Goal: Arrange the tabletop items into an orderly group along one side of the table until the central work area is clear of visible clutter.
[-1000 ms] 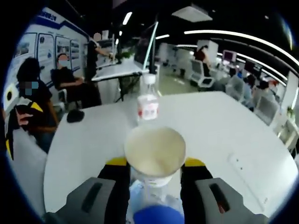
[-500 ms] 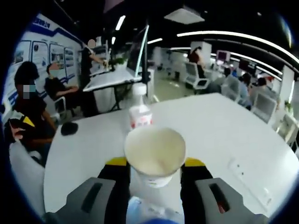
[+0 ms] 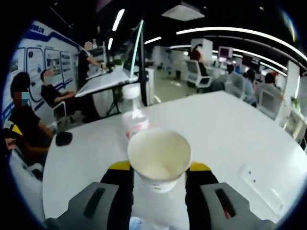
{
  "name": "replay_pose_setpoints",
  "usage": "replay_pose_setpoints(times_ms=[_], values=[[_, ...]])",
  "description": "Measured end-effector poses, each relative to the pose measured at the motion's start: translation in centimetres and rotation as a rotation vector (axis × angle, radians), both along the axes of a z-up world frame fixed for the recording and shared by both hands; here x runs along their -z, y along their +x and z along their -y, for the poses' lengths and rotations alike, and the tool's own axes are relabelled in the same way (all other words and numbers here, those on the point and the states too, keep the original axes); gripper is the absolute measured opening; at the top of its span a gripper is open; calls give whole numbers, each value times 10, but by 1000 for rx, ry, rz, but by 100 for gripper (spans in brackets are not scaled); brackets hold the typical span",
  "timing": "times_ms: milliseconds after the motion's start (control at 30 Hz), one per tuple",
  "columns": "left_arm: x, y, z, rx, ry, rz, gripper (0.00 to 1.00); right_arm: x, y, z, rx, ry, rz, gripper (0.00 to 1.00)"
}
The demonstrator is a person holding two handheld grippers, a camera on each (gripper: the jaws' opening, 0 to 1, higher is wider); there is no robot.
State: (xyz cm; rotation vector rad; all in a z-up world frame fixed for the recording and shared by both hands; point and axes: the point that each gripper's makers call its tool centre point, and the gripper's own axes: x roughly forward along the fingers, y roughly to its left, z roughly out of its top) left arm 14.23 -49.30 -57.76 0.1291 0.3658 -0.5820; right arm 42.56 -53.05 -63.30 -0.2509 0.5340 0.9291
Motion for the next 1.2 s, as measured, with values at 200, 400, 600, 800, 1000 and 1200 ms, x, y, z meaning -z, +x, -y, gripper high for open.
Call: replay_pose_setpoints(times_ms=[200, 400, 600, 800, 1000, 1200], values=[[-2, -1, 0, -8, -7, -6, 99, 16, 10, -10, 7, -19, -28, 38], [2, -2, -4, -27, -3, -28, 99, 27, 23, -19, 15, 16, -54, 38], [2, 1, -5, -47, -7, -26, 99, 41, 28, -25, 12, 19, -74, 38], [13, -2, -1, -33, -1, -56, 99, 45, 31, -24, 46, 40, -98, 38], [19, 0, -5, -43, -6, -71, 99, 54, 31, -26, 47, 35, -100, 38], [22, 0, -9, -56, -12, -78, 99, 61, 31, -31, 51, 34, -99, 38]])
